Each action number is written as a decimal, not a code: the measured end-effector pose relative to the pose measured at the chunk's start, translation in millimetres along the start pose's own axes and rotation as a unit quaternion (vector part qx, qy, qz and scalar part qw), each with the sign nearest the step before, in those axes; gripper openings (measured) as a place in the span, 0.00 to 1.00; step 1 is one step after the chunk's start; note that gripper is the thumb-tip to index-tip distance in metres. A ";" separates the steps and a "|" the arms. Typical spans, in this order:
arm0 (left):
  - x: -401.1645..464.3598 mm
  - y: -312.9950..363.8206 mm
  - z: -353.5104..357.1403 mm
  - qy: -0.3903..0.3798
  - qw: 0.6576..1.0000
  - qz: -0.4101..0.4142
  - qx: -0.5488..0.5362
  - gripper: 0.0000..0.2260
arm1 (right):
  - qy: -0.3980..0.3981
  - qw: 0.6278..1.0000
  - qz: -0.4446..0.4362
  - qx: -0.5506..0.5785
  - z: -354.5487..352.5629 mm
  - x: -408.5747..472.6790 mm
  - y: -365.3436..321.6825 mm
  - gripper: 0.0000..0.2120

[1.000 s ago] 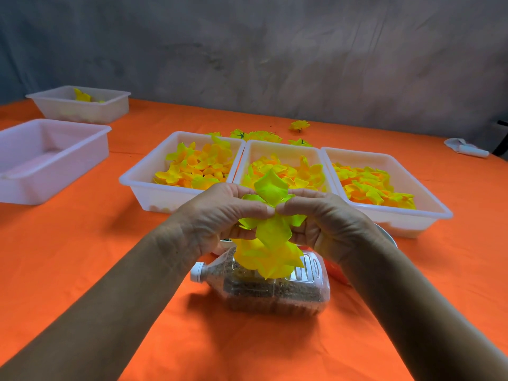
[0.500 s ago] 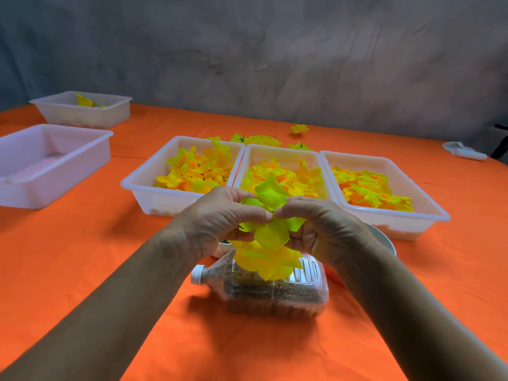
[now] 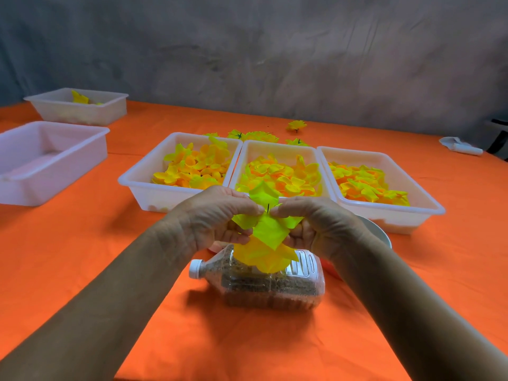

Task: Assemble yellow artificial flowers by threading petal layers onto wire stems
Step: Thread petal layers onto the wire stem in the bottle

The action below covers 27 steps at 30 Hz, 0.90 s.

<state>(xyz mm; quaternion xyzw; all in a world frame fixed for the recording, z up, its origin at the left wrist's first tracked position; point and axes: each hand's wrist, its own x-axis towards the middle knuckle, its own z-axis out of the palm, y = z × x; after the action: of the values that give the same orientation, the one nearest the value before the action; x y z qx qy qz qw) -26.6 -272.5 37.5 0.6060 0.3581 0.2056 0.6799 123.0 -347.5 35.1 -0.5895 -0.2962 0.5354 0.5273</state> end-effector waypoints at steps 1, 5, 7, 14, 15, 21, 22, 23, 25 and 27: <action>-0.3 -0.4 0.4 0.000 1.000 0.002 0.011 0.01 | 0.005 1.000 -0.003 -0.006 -0.5 -0.3 0.3 0.07; 0.0 -3.3 1.1 0.013 0.998 0.018 0.058 0.06 | 0.013 0.999 -0.019 -0.044 -2.2 -0.6 2.0 0.08; 1.4 -3.9 1.3 0.024 0.997 0.026 0.071 0.06 | 0.026 0.997 -0.029 -0.071 -2.7 0.6 2.5 0.08; 2.6 -7.6 2.3 0.045 0.991 0.048 0.117 0.07 | 0.052 0.988 -0.044 -0.135 -2.2 1.6 3.5 0.07; 2.3 -8.6 2.6 0.046 0.990 0.052 0.123 0.07 | 0.053 0.987 -0.044 -0.144 -2.2 1.6 4.2 0.07; 5.2 -14.6 4.1 0.096 0.973 0.099 0.183 0.04 | 0.063 0.981 -0.043 -0.179 -1.7 3.7 8.6 0.08; 5.9 -15.6 4.0 0.107 0.969 0.106 0.195 0.05 | 0.063 0.980 -0.042 -0.182 -1.6 4.1 9.1 0.09; 6.7 -16.3 3.8 0.115 0.967 0.108 0.201 0.07 | 0.063 0.980 -0.041 -0.184 -1.7 4.5 9.4 0.09; 8.0 -17.0 3.3 0.119 0.966 0.106 0.202 0.09 | 0.064 0.980 -0.039 -0.185 -2.1 5.5 9.7 0.09; 8.1 -17.2 3.1 0.113 0.970 0.095 0.194 0.10 | 0.064 0.980 -0.038 -0.185 -2.3 5.8 10.2 0.08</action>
<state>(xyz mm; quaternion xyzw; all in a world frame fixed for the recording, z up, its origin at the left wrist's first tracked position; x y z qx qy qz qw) -21.6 -272.0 18.9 0.7304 0.4059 0.2630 0.4823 124.4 -345.6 23.4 -0.6985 -0.3778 0.4120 0.4468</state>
